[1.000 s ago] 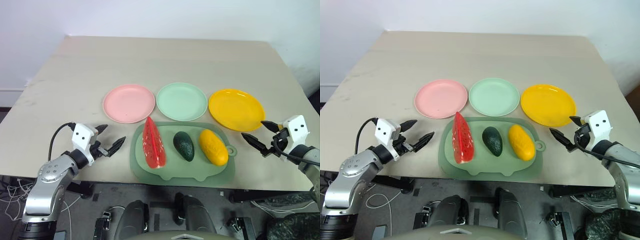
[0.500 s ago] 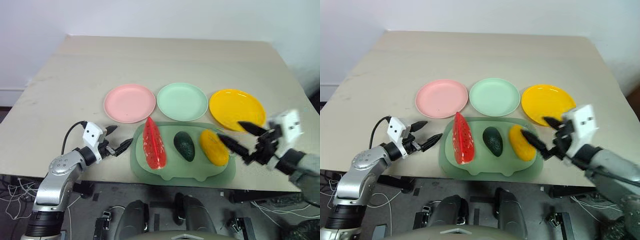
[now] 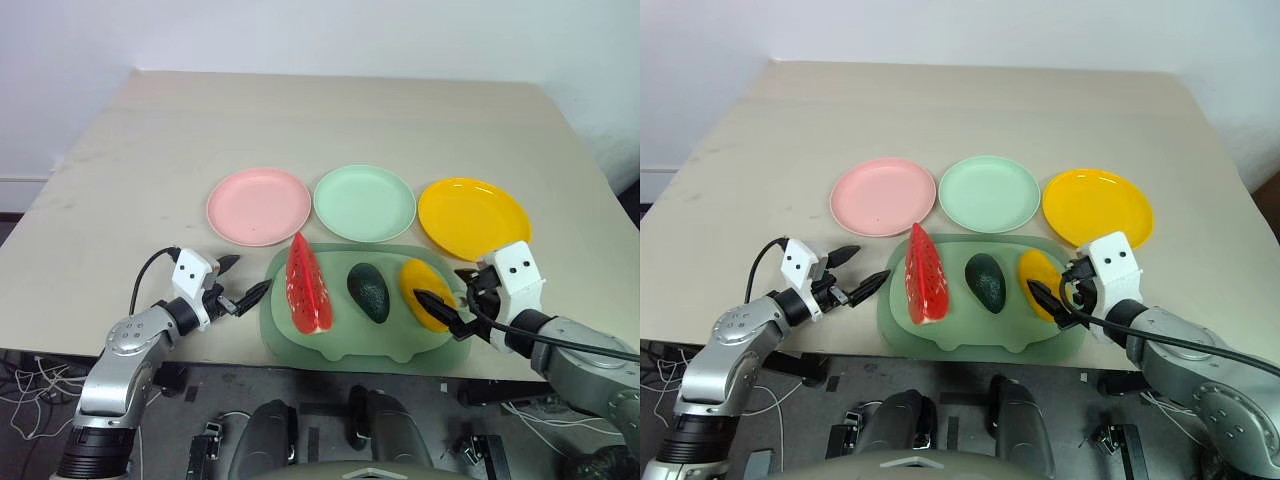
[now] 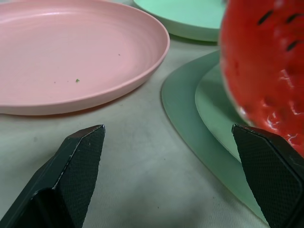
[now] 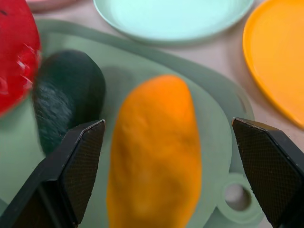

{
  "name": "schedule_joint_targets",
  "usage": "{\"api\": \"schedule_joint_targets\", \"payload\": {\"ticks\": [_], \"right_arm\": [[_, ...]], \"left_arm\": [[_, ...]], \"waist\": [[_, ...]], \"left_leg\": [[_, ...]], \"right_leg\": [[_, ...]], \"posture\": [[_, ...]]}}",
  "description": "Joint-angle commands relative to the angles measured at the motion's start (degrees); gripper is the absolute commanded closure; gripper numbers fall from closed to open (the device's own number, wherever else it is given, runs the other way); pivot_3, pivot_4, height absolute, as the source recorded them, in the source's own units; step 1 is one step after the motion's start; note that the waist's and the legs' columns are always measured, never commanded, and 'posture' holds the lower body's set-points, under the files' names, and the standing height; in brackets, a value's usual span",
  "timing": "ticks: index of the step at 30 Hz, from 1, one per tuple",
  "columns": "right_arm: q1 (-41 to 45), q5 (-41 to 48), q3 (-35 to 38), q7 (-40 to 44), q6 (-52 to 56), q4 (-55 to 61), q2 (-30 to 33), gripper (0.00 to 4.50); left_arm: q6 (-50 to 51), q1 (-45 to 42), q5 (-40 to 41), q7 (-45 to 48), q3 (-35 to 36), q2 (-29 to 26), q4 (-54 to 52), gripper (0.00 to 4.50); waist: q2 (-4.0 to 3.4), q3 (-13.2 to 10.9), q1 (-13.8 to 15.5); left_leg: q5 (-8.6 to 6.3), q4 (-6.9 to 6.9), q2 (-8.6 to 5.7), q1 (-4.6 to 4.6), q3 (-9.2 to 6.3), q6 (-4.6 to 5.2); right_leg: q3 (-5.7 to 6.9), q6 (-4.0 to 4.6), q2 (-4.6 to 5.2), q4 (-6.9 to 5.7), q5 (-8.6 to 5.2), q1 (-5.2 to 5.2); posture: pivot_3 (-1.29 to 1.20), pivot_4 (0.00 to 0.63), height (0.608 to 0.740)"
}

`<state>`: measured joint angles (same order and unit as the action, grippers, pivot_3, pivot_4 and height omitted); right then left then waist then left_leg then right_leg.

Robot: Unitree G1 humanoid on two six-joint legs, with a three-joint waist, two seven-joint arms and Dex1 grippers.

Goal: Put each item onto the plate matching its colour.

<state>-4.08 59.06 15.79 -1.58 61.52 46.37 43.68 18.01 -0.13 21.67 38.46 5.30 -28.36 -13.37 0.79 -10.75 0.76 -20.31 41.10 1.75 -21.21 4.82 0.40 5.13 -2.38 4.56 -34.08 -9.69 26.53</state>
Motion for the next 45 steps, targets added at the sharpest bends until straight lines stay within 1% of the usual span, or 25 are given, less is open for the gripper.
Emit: {"api": "schedule_joint_targets", "payload": {"ticks": [1, 9, 15, 18, 20, 21, 24, 26, 29, 32, 33, 35, 38, 39, 40, 42, 43, 45], "right_arm": [[1.81, -1.58, -2.27, -0.43, 0.73, -0.46, -0.56, 0.00], [9.88, -6.92, -10.12, -0.03, 4.20, -5.75, -1.52, 0.00], [12.80, -10.36, -12.89, 1.33, 7.41, -7.14, -1.02, 0.00], [13.27, -11.98, -12.97, 2.39, 8.06, -7.26, -0.92, 0.61], [13.71, -12.58, -12.51, 3.29, 8.45, -7.15, -0.96, 1.31], [14.37, -13.00, -12.00, 3.77, 8.46, -7.10, -0.74, 1.38], [17.72, -13.70, -9.58, 5.86, 7.74, -7.41, 0.22, 1.38], [21.66, -13.84, -7.16, 7.58, 7.30, -9.74, 0.96, 1.38], [25.89, -16.09, -6.30, 9.81, 6.48, -14.41, 2.44, 1.38], [30.10, -25.15, -10.79, 12.25, -0.75, -26.53, 4.70, 1.38], [31.65, -28.77, -13.05, 13.01, -4.19, -31.97, 4.81, 1.38], [33.67, -33.80, -16.08, 14.65, -9.00, -39.08, 4.69, 1.38], [37.55, -39.38, -18.95, 18.22, -15.61, -50.02, 3.70, 1.38], [38.43, -40.67, -19.52, 19.36, -17.07, -52.19, 3.49, 0.82], [38.96, -41.52, -19.89, 20.75, -18.04, -53.56, 3.53, 0.65], [39.25, -43.60, -20.47, 22.75, -19.56, -54.56, 3.89, 0.03], [39.02, -44.60, -20.55, 23.42, -20.20, -54.28, 4.18, 0.01], [36.54, -46.78, -19.55, 25.09, -24.21, -49.44, 6.19, 0.01]], "left_arm": [[-0.90, 0.18, 0.05, -0.73, 0.69, 0.22, -2.70, 0.02], [-0.78, 0.92, 0.08, -1.68, 0.62, 0.50, -3.71, 0.02], [-0.98, 1.38, 0.05, -2.74, 1.44, 0.54, -4.05, 0.02], [-1.10, 1.88, 0.14, -3.08, 1.59, 0.52, -4.32, 0.00], [-1.11, 2.14, 0.13, -3.32, 1.66, 0.57, -4.56, 0.00], [-1.11, 2.21, 0.13, -3.46, 1.76, 0.57, -4.64, 0.00], [-1.14, 2.24, 0.21, -3.72, 2.06, 0.46, -4.62, 0.00], [-1.13, 2.21, 0.24, -3.87, 2.17, 0.40, -4.61, 0.00], [-1.17, 2.07, 0.24, -4.01, 2.41, 0.33, -4.41, 0.00], [-0.89, 1.53, 0.11, -4.94, 2.45, 0.76, -4.38, 0.00], [-0.80, 1.31, 0.01, -5.23, 2.29, 0.89, -4.48, 0.00], [-0.71, 1.11, -0.13, -5.58, 2.06, 0.98, -4.67, 0.00], [-0.77, 1.50, -0.33, -6.24, 2.10, 1.14, -5.48, 0.00], [-0.83, 1.73, -0.36, -6.38, 2.15, 1.12, -5.71, 0.00], [-0.79, 2.25, -0.26, -6.62, 2.45, 1.10, -6.21, 0.00], [-0.66, 3.05, -0.11, -7.09, 3.01, 1.10, -6.87, 0.00], [-0.65, 3.39, -0.09, -7.20, 3.19, 1.05, -7.09, 0.00], [-0.65, 4.37, -0.10, -7.42, 3.25, 1.05, -7.79, 0.00]], "waist": [[0.00, 0.00, -0.01], [0.00, 0.00, -0.04], [0.00, 0.00, 0.01], [0.00, 0.00, -0.03], [0.00, 0.00, 0.00], [0.00, 0.00, -0.02], [-0.01, -0.01, -0.03], [-0.01, -0.01, -0.09], [-0.01, -0.01, -0.06], [0.00, -0.01, 0.03], [0.00, 0.00, -0.07], [0.00, 0.00, -0.07], [-0.01, -0.01, -0.16], [-0.03, -0.02, -0.20], [-0.04, -0.02, -0.22], [-0.04, -0.02, -0.22], [-0.04, -0.02, -0.21], [-0.05, -0.03, -0.17]], "left_leg": [[0.00, 0.00, 0.00, 0.00, 0.00, 0.00], [0.00, 0.00, 0.01, -0.04, 0.00, 0.00], [0.00, 0.00, 0.00, -0.08, -0.02, 0.00], [0.00, 0.00, 0.01, -0.07, -0.02, 0.00], [0.00, 0.00, 0.01, -0.07, -0.02, 0.00], [0.00, 0.00, 0.01, -0.08, -0.03, 0.00], [0.00, 0.00, 0.01, -0.09, -0.02, 0.00], [0.00, 0.00, 0.01, -0.10, -0.01, 0.00], [0.00, -0.01, 0.01, -0.11, -0.01, 0.00], [0.00, -0.02, -0.01, -0.14, -0.02, 0.00], [0.00, -0.01, -0.02, -0.14, -0.01, 0.01], [0.00, 0.01, -0.05, -0.12, 0.04, 0.03], [0.00, -0.03, -0.10, -0.13, 0.05, 0.03], [0.00, -0.03, -0.11, -0.14, 0.05, 0.03], [0.00, -0.03, -0.10, -0.15, 0.06, 0.03], [0.00, -0.04, -0.05, -0.16, 0.06, 0.03], [0.00, -0.04, -0.03, -0.16, 0.07, 0.03], [0.00, -0.03, -0.01, -0.16, 0.06, 0.03]], "right_leg": [[0.00, 0.00, 0.00, 0.00, 0.00, 0.00], [0.00, 0.00, -0.01, -0.01, 0.00, 0.05], [0.03, 0.00, -0.01, 0.01, 0.00, 0.06], [0.03, 0.00, 0.00, 0.01, 0.00, 0.06], [0.03, 0.00, 0.00, 0.00, 0.00, 0.07], [0.03, 0.00, 0.00, 0.00, 0.00, 0.07], [0.03, 0.00, 0.00, 0.00, 0.00, 0.09], [0.03, 0.00, -0.01, 0.00, 0.00, 0.12], [0.04, -0.01, -0.02, -0.01, 0.01, 0.15], [0.05, 0.00, -0.01, 0.01, 0.01, 0.14], [0.05, 0.00, 0.01, 0.02, 0.01, 0.13], [0.03, 0.01, 0.03, 0.05, 0.01, 0.10], [0.04, -0.17, 0.01, 0.01, 0.11, 0.15], [0.04, -0.17, -0.01, 0.01, 0.11, 0.16], [0.03, -0.17, -0.01, 0.00, 0.11, 0.19], [0.04, -0.17, -0.01, -0.01, 0.11, 0.20], [0.03, -0.17, -0.01, -0.01, 0.12, 0.20], [0.03, -0.17, -0.01, 0.00, 0.12, 0.20]], "posture": [[0.00, 0.150, 0.740], [0.00, 0.150, 0.740], [0.00, 0.150, 0.740], [0.00, 0.150, 0.740], [0.00, 0.150, 0.740], [0.00, 0.150, 0.740], [0.00, 0.150, 0.740], [0.00, 0.150, 0.740], [0.00, 0.150, 0.740], [0.00, 0.150, 0.740], [0.00, 0.150, 0.740], [0.00, 0.150, 0.740], [0.00, 0.150, 0.740], [0.00, 0.150, 0.740], [0.00, 0.150, 0.740], [0.00, 0.150, 0.740], [0.00, 0.150, 0.740], [0.00, 0.150, 0.740]]}}
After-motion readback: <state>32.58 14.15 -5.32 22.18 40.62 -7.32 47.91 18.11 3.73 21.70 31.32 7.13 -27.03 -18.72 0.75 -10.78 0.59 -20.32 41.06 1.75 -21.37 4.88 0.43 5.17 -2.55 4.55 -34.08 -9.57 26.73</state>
